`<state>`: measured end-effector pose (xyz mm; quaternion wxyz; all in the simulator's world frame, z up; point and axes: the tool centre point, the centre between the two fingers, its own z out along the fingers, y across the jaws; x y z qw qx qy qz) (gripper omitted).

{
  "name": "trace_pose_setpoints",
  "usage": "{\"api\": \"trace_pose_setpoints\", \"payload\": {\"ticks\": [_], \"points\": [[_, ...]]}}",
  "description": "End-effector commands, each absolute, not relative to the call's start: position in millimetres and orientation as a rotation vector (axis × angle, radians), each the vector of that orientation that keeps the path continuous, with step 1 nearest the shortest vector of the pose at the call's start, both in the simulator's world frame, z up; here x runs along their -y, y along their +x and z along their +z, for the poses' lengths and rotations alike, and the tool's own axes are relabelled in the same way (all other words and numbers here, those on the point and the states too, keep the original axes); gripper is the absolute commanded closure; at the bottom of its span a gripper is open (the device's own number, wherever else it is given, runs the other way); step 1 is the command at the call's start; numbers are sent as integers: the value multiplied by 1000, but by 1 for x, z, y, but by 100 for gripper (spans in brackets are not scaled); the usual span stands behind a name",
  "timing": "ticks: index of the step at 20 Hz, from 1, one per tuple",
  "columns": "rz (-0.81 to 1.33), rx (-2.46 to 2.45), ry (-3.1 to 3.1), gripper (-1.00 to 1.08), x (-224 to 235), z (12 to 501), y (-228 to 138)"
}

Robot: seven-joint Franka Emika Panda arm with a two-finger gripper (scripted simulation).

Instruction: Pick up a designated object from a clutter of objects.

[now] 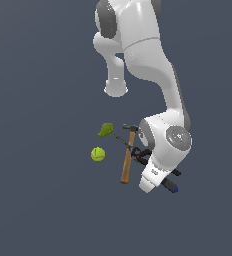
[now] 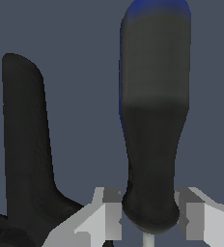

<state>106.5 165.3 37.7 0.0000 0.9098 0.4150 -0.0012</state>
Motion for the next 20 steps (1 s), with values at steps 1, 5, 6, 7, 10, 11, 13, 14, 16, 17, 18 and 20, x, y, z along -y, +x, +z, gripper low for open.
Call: {"api": "trace_pose_setpoints", "payload": {"ticks": [1, 5, 6, 7, 10, 11, 13, 14, 16, 17, 18, 20], "points": [[-1, -1303, 2858, 108, -161, 49, 101], [-1, -1303, 2857, 108, -153, 71, 87], [-2, -1303, 2857, 108, -151, 78, 83], [-2, -1303, 2857, 108, -148, 84, 78], [-2, -1303, 2856, 108, -141, 106, 65], [-2, -1303, 2856, 108, -138, 113, 61], [-2, -1302, 2855, 108, -133, 127, 52], [-2, -1302, 2855, 108, -131, 134, 48], [-2, -1302, 2855, 108, -125, 148, 39], [-2, -1302, 2855, 108, -123, 156, 35], [-2, -1302, 2855, 108, -120, 163, 30], [-2, -1302, 2855, 108, -115, 177, 21]]}}
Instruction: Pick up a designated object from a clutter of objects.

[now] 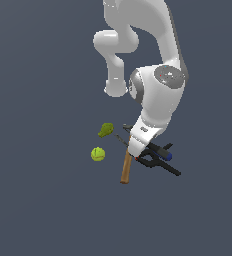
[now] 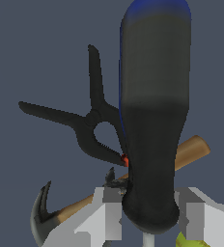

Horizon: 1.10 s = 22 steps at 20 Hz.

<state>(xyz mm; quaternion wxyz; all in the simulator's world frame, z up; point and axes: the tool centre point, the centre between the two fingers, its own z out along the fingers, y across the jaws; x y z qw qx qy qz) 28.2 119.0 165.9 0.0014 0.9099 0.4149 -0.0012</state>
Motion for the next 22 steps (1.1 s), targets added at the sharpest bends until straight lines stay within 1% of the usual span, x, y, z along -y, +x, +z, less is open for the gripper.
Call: {"api": "trace_pose_setpoints", "payload": {"ticks": [1, 22], "points": [[-2, -1302, 2855, 108, -113, 185, 17], [2, -1306, 2860, 108, -56, 351, -80]]}}
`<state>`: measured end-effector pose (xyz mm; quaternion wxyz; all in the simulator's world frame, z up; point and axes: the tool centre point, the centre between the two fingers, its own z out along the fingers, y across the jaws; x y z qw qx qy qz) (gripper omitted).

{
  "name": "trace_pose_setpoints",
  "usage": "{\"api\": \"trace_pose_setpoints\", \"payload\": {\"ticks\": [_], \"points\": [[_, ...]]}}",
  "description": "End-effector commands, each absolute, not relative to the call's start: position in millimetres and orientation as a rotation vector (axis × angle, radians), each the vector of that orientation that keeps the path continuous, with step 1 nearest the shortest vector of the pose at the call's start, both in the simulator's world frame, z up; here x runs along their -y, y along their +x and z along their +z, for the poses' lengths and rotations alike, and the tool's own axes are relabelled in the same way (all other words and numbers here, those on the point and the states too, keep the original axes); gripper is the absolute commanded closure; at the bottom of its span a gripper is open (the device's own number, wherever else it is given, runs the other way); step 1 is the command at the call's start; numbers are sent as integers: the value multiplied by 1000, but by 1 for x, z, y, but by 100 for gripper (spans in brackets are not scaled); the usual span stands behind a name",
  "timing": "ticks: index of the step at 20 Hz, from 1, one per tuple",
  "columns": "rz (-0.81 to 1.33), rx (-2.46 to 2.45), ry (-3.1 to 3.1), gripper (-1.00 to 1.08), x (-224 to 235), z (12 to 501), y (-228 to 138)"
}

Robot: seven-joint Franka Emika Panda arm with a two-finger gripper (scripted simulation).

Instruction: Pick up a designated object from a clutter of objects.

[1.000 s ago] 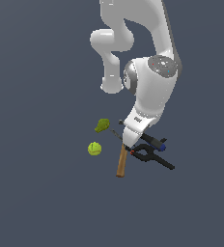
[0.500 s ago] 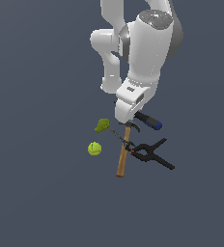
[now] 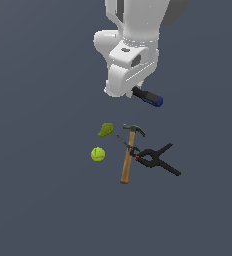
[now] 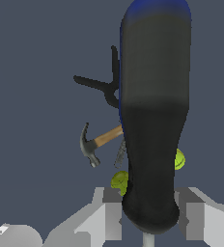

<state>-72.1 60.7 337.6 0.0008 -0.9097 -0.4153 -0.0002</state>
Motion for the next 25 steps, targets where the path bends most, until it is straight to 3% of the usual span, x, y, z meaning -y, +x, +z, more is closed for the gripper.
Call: {"api": "trace_pose_setpoints", "payload": {"ticks": [1, 13, 25], "points": [[-2, 1304, -2855, 108, -54, 359, -84], [-1, 1303, -2857, 108, -28, 432, -123], [0, 1303, -2859, 108, -23, 447, -128]]}}
